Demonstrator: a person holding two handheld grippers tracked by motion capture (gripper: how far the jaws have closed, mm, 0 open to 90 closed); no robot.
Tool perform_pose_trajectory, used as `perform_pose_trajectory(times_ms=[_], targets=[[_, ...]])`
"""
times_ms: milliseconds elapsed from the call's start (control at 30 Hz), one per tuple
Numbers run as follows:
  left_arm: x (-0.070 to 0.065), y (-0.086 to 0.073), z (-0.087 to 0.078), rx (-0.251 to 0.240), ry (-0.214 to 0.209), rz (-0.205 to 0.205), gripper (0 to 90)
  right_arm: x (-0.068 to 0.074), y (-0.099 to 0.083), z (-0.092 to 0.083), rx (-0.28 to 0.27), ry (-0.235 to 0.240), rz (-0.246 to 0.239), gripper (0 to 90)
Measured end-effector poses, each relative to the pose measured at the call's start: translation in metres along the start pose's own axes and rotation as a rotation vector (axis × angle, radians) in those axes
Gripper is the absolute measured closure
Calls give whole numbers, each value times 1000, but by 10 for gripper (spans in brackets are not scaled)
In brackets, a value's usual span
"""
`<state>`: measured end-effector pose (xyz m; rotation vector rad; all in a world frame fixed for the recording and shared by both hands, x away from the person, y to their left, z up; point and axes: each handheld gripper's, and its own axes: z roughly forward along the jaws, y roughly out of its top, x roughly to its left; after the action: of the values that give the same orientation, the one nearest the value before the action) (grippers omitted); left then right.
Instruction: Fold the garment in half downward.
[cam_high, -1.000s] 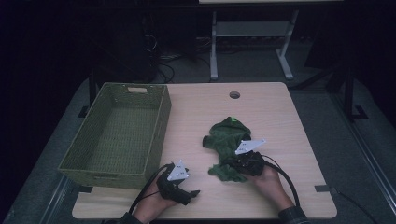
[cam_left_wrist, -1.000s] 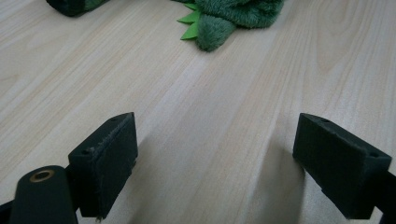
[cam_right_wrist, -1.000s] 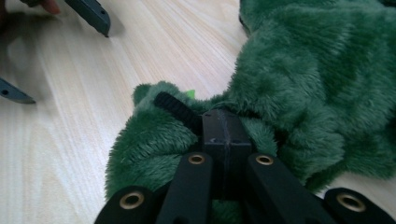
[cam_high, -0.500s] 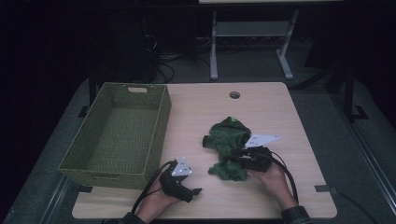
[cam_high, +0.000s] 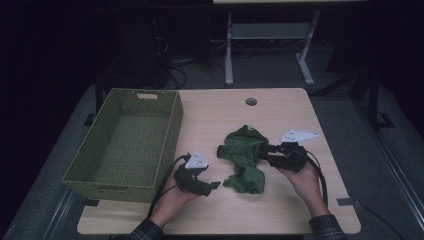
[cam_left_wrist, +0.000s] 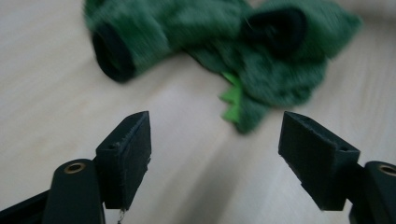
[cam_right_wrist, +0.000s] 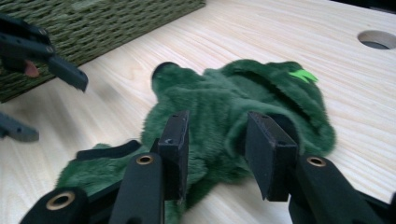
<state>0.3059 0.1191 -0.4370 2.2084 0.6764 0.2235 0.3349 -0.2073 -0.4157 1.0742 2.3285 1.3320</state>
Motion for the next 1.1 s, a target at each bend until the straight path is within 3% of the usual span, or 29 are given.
perform_pose_trajectory(times_ms=[300, 500, 633, 733, 900, 1100], targets=[[26, 41, 8, -38, 85, -7, 356, -26, 14, 3, -8, -56, 59, 592], [46, 60, 20, -69, 95, -37, 423, -42, 21, 14, 20, -101, 82, 598], [62, 72, 36, -56, 105, -52, 462, -54, 24, 25, 69, -118, 110, 594], [71, 79, 48, -46, 112, -68, 486, -63, 23, 35, 86, -136, 128, 600], [84, 83, 69, -7, 115, -51, 494, -71, 14, 47, 133, -133, 167, 595], [96, 82, 88, 17, 99, -63, 511, -78, 8, 59, 163, -148, 177, 597]])
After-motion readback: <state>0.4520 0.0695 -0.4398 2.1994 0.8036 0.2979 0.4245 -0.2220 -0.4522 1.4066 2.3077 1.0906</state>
